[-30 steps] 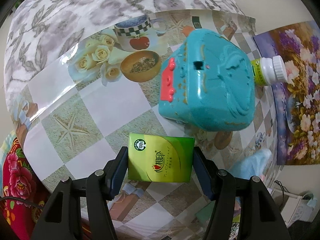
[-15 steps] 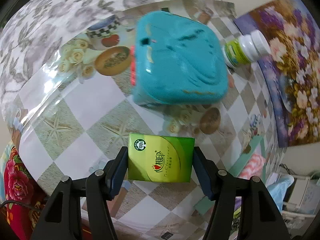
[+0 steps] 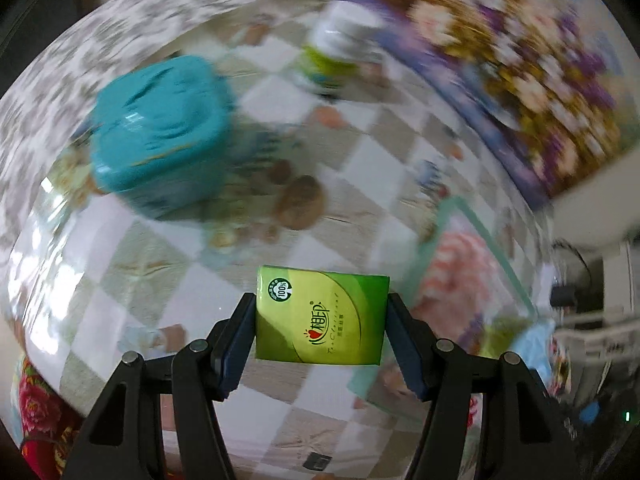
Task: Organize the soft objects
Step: 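Carry tissue box in left tool and face mask in right tool over tray, then open left tool to drop tissue box in tray while right tool drops the mask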
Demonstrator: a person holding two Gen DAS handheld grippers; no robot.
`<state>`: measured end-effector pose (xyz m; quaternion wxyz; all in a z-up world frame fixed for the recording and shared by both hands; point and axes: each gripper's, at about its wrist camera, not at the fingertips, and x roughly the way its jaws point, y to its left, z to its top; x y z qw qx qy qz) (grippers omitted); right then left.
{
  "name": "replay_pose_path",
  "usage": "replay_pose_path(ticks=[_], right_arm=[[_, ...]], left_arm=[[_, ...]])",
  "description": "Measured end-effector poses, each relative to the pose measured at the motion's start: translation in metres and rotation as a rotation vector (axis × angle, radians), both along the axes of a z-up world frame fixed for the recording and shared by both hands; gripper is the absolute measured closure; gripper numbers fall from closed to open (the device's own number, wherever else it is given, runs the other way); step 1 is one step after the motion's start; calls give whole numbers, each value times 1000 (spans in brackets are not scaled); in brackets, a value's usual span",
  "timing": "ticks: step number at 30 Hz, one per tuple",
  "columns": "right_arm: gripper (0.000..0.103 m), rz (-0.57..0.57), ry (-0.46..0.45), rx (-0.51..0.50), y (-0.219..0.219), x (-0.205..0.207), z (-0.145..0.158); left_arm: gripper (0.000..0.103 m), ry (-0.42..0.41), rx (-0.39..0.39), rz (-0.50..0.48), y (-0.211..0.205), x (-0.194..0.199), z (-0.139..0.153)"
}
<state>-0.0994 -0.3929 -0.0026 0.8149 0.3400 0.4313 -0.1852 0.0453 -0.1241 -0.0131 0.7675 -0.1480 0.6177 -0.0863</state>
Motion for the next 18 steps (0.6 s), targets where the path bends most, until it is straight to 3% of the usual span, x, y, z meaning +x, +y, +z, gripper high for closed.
replay_pose_path(ticks=[6, 12, 18], right_arm=[[87, -63, 41, 20, -19, -12, -10], [86, -73, 68, 34, -23, -15, -16], [84, -58, 94, 40, -20, -12, -21]], left_arm=[[38, -46, -39, -220, -38, -17, 2], [38, -87, -2, -406, -76, -44, 3], [38, -94, 26, -491, -96, -58, -3]])
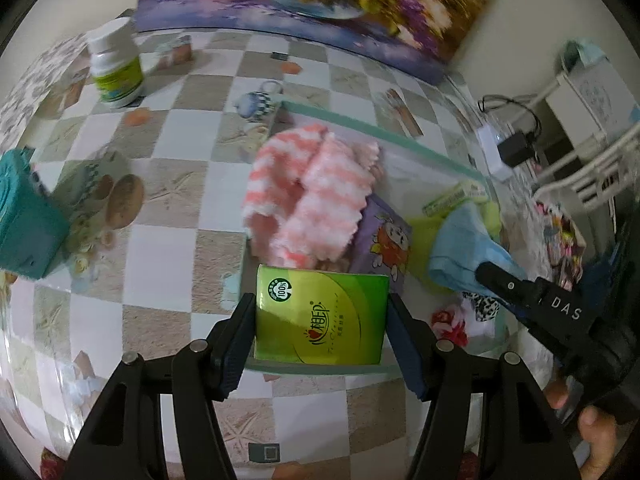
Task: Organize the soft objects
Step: 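Open left tool to drop tissue box in tray while right tool drops the mask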
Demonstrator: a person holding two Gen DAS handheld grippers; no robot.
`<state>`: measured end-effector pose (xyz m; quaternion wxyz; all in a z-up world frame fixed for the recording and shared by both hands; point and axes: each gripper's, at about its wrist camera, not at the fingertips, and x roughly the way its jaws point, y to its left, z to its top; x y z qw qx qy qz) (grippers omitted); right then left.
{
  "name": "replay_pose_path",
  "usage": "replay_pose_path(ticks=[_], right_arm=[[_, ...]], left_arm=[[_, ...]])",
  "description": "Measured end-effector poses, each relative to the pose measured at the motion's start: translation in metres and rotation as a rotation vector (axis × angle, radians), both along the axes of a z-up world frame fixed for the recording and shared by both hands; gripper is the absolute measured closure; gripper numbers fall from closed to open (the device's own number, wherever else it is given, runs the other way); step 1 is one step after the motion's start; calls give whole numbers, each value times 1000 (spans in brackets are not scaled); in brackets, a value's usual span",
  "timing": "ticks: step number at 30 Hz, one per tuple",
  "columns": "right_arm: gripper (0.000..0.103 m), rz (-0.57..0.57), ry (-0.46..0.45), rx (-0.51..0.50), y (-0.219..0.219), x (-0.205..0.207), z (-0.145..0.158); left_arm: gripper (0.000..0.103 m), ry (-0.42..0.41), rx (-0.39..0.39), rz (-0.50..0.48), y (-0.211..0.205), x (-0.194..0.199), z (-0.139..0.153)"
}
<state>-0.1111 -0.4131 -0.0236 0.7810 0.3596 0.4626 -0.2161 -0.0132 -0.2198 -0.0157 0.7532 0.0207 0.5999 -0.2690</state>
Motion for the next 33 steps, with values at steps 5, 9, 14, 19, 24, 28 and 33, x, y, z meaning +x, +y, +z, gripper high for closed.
replay_pose_path(ticks=[5, 9, 14, 19, 24, 28, 33], right_arm=[[83, 23, 33, 8, 4, 4, -5], [70, 22, 59, 2, 6, 6, -7], [46, 14, 93, -21, 6, 7, -8], [31, 41, 146, -82, 11, 13, -9], [14, 61, 175, -155, 16, 17, -8], [0, 74, 166, -190, 18, 19, -5], [0, 104, 153, -223, 26, 24, 0]], left_arm=[[36, 14, -13, -8, -4, 2, -5], [30, 15, -20, -1, -3, 4, -5], [20, 27, -14, 35, 2, 10, -6], [12, 2, 27, 104, 15, 20, -5], [4, -9, 102, 166, 27, 27, -10], [3, -4, 143, 198, 35, 32, -13], [2, -53, 205, 219, 40, 35, -12]])
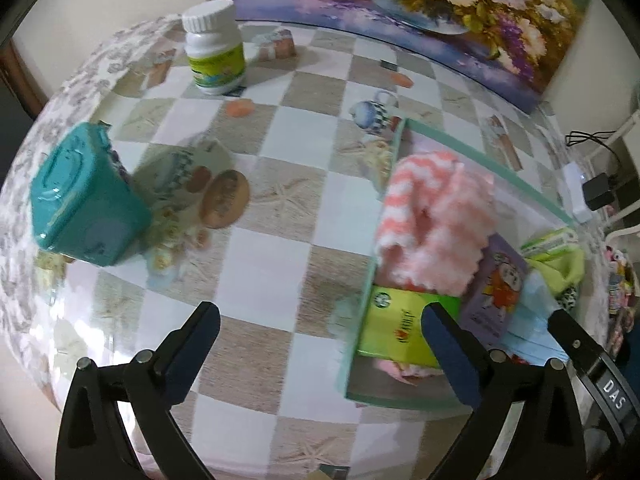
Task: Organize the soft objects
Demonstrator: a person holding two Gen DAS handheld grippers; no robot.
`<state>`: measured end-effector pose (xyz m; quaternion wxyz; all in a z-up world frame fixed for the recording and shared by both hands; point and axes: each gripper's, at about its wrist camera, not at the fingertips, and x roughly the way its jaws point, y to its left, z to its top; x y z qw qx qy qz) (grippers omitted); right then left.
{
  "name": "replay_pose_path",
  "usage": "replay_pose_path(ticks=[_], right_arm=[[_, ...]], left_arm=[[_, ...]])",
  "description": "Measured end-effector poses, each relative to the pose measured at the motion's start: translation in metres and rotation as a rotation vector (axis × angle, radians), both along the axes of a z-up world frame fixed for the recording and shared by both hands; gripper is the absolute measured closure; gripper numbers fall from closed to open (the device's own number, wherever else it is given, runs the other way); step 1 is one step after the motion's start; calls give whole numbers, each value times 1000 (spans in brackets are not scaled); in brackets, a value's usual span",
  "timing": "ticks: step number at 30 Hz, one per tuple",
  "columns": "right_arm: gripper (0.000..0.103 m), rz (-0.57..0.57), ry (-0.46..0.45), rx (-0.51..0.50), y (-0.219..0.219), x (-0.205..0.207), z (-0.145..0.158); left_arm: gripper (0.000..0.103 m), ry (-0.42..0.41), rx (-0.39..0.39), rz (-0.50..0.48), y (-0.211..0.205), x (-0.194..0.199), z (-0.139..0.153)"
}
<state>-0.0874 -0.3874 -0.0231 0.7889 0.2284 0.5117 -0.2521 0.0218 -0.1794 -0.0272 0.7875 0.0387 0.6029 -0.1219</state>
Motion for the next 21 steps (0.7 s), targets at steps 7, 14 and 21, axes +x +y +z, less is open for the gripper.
replay_pose_path(ticks=[7, 14, 21], right_arm=[[0, 32, 11, -35, 11, 4, 4], [0, 71, 26, -75, 29, 0, 11], [0, 129, 25, -113, 56, -12, 17]], left_arm=[[1, -23, 41, 13, 7, 2, 4], [1, -66, 173, 63, 18, -1, 12], [1, -82, 227, 44, 34, -12, 23]])
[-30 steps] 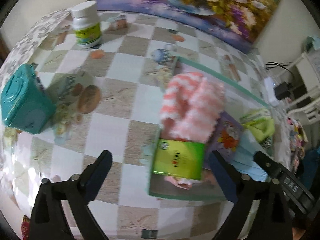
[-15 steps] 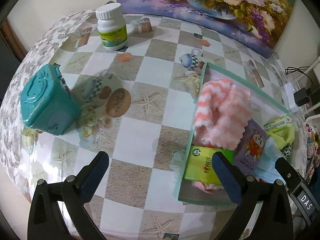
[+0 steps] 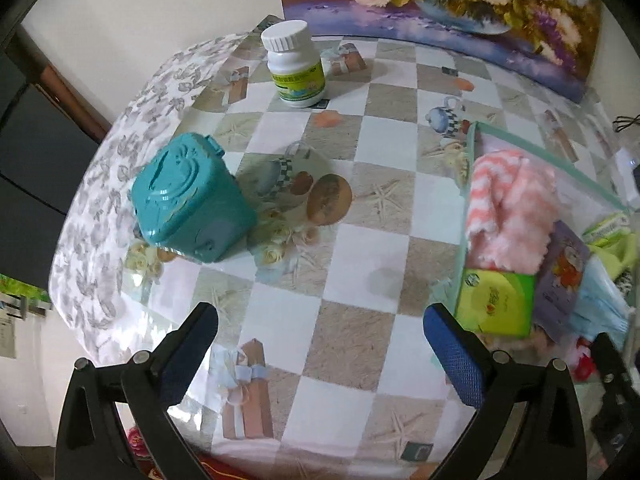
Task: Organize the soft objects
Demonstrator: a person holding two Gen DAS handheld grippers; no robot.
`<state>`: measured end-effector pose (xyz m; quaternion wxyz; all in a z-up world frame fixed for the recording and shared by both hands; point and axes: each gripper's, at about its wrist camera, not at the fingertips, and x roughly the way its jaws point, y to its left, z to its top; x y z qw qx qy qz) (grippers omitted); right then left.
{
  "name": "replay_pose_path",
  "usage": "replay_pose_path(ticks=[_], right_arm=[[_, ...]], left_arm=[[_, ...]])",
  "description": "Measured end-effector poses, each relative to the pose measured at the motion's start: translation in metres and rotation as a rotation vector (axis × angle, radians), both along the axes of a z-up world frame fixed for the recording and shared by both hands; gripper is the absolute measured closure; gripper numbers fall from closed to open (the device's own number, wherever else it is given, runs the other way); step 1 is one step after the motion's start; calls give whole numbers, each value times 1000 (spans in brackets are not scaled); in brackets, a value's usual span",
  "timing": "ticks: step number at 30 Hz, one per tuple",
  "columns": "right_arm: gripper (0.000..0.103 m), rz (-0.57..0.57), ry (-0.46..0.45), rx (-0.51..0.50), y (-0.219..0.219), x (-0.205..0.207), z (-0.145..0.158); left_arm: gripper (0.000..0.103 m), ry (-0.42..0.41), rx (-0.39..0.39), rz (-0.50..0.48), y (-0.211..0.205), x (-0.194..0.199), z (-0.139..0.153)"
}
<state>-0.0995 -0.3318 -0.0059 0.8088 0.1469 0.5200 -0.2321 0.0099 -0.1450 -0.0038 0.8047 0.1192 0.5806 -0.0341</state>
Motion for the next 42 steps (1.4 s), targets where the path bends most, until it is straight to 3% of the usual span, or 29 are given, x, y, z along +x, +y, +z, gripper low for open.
replay_pose_path(ticks=[3, 15, 28, 42], right_arm=[[0, 18, 2, -8, 10, -7, 1], [0, 19, -35, -28, 30, -38, 13], [0, 25, -45, -57, 39, -44, 24], [0, 56, -16, -44, 41, -35, 16]], left_arm=[[1, -10, -40, -23, 8, -11, 7], [1, -9, -29, -57, 24, -45, 9], [1, -27, -79, -43, 35, -48, 19], [1, 48, -71, -21, 37, -39, 2]])
